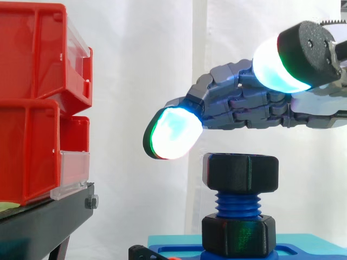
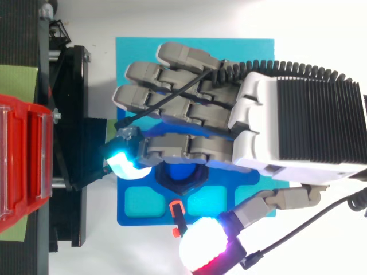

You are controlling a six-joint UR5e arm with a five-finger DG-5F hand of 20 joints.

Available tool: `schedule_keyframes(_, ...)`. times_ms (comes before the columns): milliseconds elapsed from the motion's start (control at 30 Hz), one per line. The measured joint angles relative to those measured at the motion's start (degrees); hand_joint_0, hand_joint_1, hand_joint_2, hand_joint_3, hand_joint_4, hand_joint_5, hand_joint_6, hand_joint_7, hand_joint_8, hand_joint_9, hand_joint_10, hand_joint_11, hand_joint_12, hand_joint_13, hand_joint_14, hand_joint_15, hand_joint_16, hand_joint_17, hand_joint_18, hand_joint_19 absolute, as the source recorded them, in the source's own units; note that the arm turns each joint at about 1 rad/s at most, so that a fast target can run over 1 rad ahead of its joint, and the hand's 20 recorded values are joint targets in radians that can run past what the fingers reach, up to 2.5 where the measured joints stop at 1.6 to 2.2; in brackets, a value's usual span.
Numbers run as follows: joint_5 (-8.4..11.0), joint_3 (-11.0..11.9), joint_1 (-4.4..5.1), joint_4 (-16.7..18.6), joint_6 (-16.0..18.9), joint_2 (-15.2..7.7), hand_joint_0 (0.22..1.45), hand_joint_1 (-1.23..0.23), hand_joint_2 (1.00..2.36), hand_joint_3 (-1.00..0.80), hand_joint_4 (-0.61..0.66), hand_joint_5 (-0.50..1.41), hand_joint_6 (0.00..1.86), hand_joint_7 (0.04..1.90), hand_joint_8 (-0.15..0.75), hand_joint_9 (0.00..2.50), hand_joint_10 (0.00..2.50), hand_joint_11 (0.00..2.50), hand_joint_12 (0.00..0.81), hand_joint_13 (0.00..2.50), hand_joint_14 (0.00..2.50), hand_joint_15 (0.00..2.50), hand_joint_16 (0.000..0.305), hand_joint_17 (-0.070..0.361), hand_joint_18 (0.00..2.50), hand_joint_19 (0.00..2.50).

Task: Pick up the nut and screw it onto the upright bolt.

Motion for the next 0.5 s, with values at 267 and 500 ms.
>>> schedule_keyframes(267, 0.31, -0.01, -0.09, -1.86, -0.06, -0.03, 0.38, -0.18, 1.00, -0.50, 0.20, -0.19, 0.50, 0.78, 0.193, 0.00, 0.00, 0.00, 0.356, 0.00, 0.00, 0.00, 0.062, 0.140, 0.00, 0.00)
schedule_keyframes(500, 0.33, -0.01, -0.11, -2.37, -0.17, -0.02, 0.39, -0.18, 1.00, -0.50, 0.26, -0.17, 0.50, 0.86, 0.206, 0.00, 0.00, 0.00, 0.355, 0.00, 0.00, 0.00, 0.058, 0.131, 0.00, 0.00)
